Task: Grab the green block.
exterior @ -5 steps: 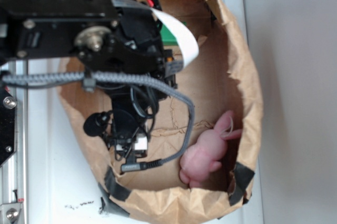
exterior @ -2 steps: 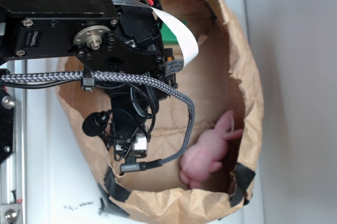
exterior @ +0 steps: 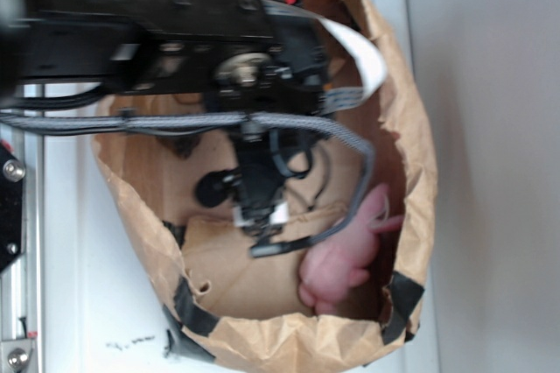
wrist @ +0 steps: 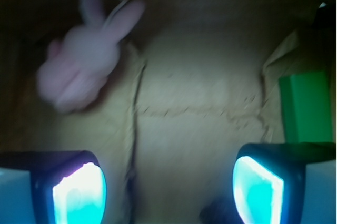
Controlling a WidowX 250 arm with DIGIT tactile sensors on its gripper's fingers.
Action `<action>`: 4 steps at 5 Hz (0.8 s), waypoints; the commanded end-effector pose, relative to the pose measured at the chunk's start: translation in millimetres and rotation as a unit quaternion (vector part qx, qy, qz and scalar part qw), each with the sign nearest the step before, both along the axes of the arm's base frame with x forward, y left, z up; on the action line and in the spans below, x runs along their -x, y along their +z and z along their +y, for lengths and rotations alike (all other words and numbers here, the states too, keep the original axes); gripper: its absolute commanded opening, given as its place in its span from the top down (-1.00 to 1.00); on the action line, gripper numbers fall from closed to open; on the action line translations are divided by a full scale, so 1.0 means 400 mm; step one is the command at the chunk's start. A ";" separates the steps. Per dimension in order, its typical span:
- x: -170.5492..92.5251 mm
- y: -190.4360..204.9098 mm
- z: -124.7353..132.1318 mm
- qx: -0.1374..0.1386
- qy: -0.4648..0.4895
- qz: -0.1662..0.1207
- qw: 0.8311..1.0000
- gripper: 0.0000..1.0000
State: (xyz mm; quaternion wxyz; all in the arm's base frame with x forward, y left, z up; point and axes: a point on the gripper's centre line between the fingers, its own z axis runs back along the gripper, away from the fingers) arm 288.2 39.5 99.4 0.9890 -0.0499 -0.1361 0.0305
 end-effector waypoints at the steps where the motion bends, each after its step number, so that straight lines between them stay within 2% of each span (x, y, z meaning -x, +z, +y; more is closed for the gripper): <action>1: -0.078 0.038 0.052 -0.008 0.026 -0.021 0.999 -1.00; 2: -0.084 0.018 0.072 -0.025 0.028 -0.018 0.999 -1.00; 3: -0.069 -0.010 0.078 -0.053 0.024 -0.015 0.998 -1.00; 4: -0.047 -0.009 0.081 -0.063 0.019 0.000 0.998 -1.00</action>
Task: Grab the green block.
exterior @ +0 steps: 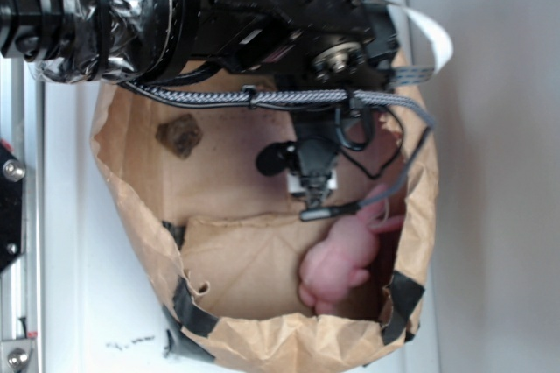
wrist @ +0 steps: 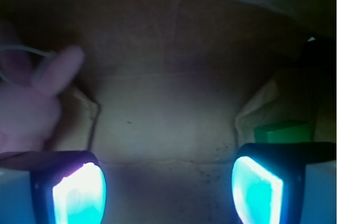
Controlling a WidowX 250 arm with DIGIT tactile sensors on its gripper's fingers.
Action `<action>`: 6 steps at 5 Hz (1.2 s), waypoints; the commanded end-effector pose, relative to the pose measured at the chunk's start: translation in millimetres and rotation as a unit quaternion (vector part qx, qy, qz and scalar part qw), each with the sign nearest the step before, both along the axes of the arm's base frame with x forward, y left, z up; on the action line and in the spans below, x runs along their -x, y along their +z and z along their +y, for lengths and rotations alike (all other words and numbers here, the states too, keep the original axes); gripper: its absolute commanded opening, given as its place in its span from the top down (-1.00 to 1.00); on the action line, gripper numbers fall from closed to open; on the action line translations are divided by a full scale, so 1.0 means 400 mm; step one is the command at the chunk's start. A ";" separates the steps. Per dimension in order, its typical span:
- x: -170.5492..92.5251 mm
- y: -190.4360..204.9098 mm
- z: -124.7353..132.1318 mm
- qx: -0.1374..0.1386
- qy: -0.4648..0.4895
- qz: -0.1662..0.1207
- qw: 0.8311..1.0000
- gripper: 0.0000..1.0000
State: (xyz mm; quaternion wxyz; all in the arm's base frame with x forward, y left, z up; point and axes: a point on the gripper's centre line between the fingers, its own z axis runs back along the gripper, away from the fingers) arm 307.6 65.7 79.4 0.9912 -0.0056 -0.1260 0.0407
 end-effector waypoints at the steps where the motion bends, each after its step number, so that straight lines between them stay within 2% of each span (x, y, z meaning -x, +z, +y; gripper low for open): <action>1: 0.024 0.057 0.018 -0.021 0.002 -0.010 1.000 -1.00; 2: 0.016 0.058 0.055 -0.023 0.025 0.011 0.999 -1.00; 3: 0.012 0.047 0.078 -0.033 0.041 -0.003 0.999 -1.00; 4: -0.013 0.021 0.100 -0.063 0.067 -0.007 0.996 -1.00; 5: -0.012 0.024 0.111 -0.062 0.064 -0.001 0.996 -1.00; 6: -0.020 0.002 0.123 -0.076 0.067 -0.003 0.995 -1.00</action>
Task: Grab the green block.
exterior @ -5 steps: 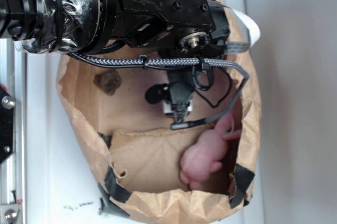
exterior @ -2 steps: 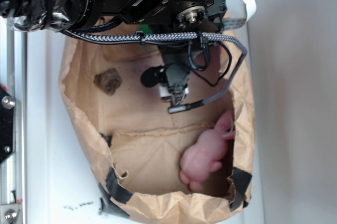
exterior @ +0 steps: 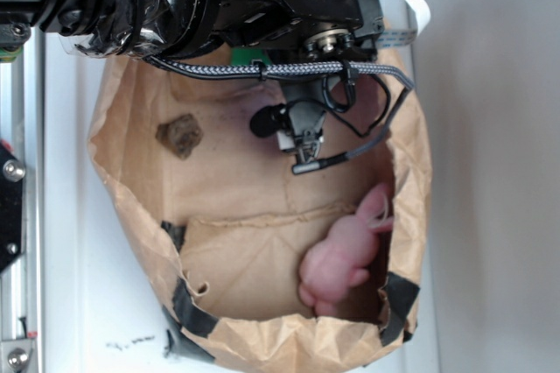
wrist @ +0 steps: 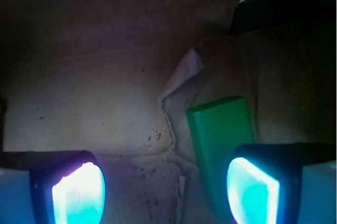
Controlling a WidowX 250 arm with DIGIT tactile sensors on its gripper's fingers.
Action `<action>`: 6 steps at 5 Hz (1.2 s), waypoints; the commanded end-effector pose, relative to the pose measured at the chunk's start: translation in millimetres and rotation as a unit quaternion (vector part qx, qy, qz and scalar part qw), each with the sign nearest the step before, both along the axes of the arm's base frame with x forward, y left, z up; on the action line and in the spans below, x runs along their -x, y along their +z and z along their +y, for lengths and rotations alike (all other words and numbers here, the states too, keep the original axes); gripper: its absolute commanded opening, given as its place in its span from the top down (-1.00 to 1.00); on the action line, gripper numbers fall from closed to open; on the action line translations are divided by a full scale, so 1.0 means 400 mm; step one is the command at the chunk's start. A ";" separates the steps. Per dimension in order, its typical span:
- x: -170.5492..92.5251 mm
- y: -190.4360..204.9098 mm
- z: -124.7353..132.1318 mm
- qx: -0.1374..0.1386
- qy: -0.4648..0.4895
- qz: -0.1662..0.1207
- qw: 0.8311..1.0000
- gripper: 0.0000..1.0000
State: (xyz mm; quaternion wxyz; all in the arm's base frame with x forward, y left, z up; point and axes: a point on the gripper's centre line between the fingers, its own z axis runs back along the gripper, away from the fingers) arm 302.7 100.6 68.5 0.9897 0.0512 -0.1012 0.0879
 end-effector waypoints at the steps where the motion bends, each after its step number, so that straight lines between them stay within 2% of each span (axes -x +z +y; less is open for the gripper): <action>1: -0.032 0.028 0.031 -0.033 0.002 -0.037 0.999 -1.00; 4: -0.032 0.028 0.031 -0.033 0.002 -0.037 0.999 -1.00; 5: -0.034 -0.022 0.056 -0.040 0.014 -0.017 0.999 -1.00; 6: -0.011 -0.025 0.082 -0.046 0.005 -0.001 0.999 -1.00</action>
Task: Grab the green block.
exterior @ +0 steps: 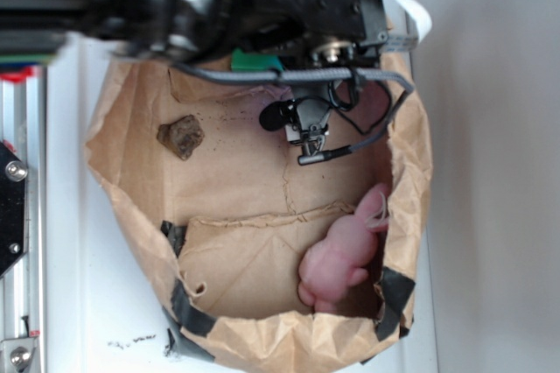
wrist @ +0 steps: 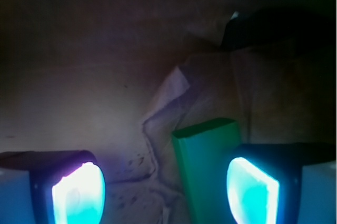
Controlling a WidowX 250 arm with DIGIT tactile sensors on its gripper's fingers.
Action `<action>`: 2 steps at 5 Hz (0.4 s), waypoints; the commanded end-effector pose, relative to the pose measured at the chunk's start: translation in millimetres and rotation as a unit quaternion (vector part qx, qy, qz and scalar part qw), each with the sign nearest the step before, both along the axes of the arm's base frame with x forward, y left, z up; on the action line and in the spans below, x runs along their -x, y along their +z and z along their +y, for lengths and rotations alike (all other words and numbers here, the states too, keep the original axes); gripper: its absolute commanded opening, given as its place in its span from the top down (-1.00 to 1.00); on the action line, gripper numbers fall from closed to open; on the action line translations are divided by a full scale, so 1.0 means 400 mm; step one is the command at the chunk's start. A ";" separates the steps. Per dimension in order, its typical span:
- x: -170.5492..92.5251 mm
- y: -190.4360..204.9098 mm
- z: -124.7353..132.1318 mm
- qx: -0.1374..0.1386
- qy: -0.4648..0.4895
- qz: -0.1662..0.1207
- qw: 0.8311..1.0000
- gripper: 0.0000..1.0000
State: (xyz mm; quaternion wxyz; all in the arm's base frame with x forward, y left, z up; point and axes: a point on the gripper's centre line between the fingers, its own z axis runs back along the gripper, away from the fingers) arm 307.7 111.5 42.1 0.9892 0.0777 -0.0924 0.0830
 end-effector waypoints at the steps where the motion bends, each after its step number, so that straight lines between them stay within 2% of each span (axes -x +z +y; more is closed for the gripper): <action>1: 0.021 0.088 0.064 -0.005 -0.002 -0.003 1.000 -1.00; 2: 0.019 0.105 0.077 0.006 -0.002 0.000 1.000 -1.00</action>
